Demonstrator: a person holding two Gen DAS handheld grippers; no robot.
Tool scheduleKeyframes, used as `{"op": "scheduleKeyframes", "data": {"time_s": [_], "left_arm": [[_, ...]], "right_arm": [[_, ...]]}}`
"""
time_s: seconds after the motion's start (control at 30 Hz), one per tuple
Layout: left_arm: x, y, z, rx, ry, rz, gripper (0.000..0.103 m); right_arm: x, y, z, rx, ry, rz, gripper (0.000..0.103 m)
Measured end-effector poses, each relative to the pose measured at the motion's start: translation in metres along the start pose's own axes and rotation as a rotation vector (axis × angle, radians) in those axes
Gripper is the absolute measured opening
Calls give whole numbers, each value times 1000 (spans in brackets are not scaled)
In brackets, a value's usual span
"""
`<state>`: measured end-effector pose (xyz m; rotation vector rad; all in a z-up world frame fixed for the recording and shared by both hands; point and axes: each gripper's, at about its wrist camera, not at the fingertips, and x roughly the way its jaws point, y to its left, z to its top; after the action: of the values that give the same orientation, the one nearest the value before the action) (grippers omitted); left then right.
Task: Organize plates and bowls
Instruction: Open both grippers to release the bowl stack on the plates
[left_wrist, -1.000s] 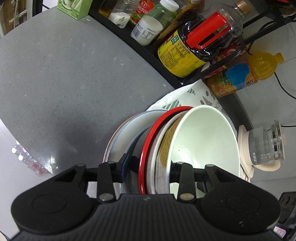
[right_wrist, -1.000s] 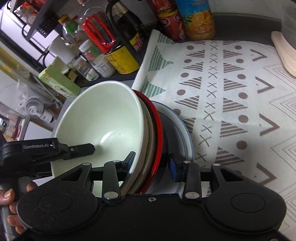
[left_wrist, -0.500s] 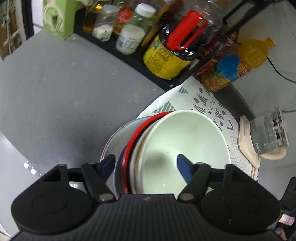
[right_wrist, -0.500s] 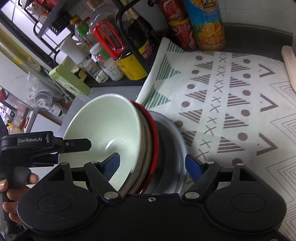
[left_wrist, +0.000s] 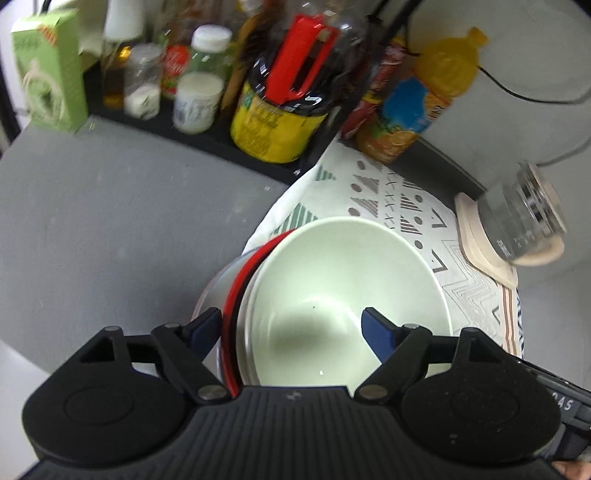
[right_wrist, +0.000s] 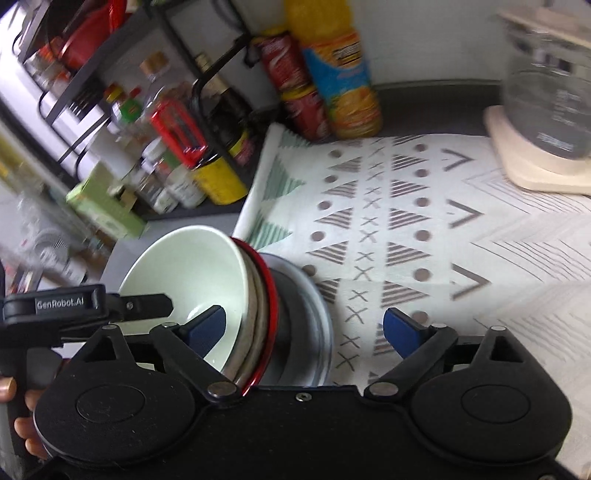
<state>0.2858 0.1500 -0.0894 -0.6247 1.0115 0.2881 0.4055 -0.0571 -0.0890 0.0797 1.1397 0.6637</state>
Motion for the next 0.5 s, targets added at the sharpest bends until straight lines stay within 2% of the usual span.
{"op": "scheduleKeyframes", "data": {"time_s": [0.13, 0.2, 0.27, 0.37, 0.5], "left_arm": [[-10, -1, -1, 92, -26, -13, 83], [-15, 1, -2, 105, -22, -11, 84], [-23, 3, -4, 117, -19, -41, 84], [-39, 1, -11, 172, -43, -59, 84], [-59, 1, -22, 217, -50, -93, 84]], "right_arm": [[-18, 4, -19, 95, -89, -74, 95], [-26, 8, -32, 129, -141, -128, 98], [-35, 14, -43, 162, -183, -175, 98], [-52, 24, -59, 220, -229, -215, 102], [-73, 42, -77, 220, -289, -269, 103]]}}
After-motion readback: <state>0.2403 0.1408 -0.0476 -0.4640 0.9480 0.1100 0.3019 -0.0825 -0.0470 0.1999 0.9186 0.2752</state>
